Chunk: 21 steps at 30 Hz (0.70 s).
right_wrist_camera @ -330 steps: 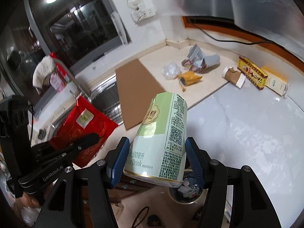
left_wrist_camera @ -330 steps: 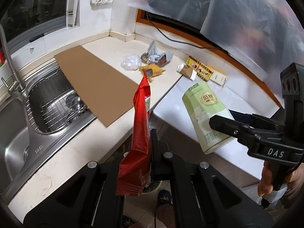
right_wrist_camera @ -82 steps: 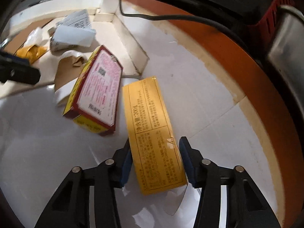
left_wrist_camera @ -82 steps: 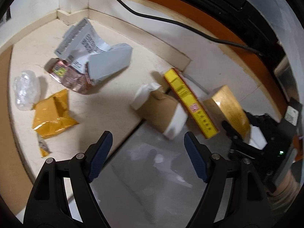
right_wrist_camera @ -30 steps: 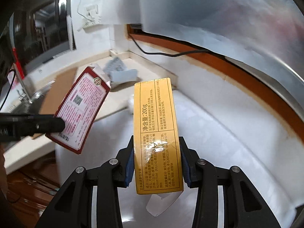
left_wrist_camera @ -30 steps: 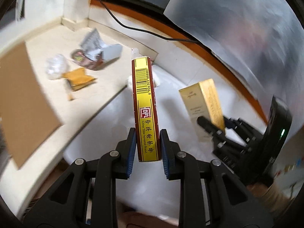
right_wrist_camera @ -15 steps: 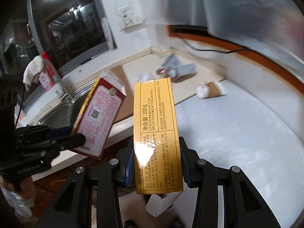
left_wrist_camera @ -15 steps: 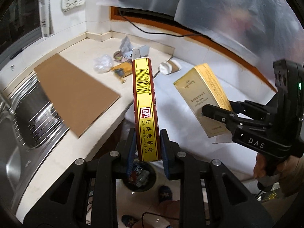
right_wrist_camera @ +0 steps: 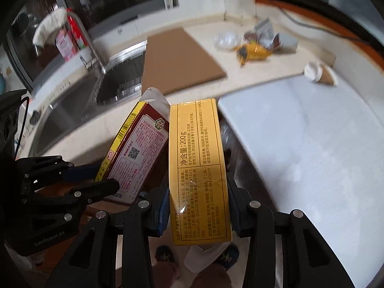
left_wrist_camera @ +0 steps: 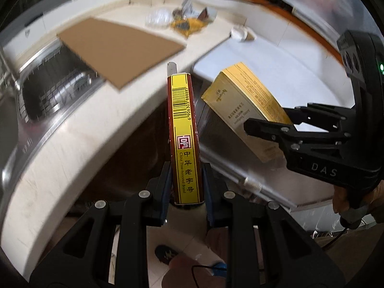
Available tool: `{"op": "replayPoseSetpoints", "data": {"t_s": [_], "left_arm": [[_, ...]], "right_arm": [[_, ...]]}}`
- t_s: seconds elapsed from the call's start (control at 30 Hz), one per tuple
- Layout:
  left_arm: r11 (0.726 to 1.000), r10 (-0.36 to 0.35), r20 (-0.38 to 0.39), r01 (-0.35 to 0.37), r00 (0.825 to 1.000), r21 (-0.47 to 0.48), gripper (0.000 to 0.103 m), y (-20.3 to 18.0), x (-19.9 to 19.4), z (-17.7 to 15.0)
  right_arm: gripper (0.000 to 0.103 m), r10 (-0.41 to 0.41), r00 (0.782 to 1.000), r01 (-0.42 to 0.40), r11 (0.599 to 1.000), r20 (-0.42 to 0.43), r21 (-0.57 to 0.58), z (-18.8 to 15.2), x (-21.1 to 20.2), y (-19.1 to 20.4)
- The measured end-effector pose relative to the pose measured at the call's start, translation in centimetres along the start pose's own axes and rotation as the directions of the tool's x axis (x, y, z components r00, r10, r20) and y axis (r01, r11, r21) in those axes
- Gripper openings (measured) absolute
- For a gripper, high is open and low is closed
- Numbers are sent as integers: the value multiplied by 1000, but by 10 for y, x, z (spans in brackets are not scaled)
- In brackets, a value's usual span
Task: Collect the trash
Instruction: 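Carry both boxes down over the round bin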
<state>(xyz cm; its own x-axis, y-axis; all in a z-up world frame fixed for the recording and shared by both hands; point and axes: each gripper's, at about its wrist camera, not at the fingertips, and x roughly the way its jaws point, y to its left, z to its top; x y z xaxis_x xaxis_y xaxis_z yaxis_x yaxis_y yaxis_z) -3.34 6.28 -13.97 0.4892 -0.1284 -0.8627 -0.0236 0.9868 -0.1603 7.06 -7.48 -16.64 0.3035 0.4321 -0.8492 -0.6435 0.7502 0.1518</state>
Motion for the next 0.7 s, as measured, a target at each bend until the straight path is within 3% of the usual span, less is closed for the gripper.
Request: {"op": "replayPoseSetpoints", "data": {"t_s": [0.27,0.7], "left_arm": [[1000,0,-95,-1,995,-5,21,6,58,-48],[1000,-20,-202,20,979,1,21,1,171,-85]], "right_arm": [[40,-19,994,21,1000,-104,18,-39,83,-9],[40,-62,975,82,993,-212,89,-121,197,-42]]}}
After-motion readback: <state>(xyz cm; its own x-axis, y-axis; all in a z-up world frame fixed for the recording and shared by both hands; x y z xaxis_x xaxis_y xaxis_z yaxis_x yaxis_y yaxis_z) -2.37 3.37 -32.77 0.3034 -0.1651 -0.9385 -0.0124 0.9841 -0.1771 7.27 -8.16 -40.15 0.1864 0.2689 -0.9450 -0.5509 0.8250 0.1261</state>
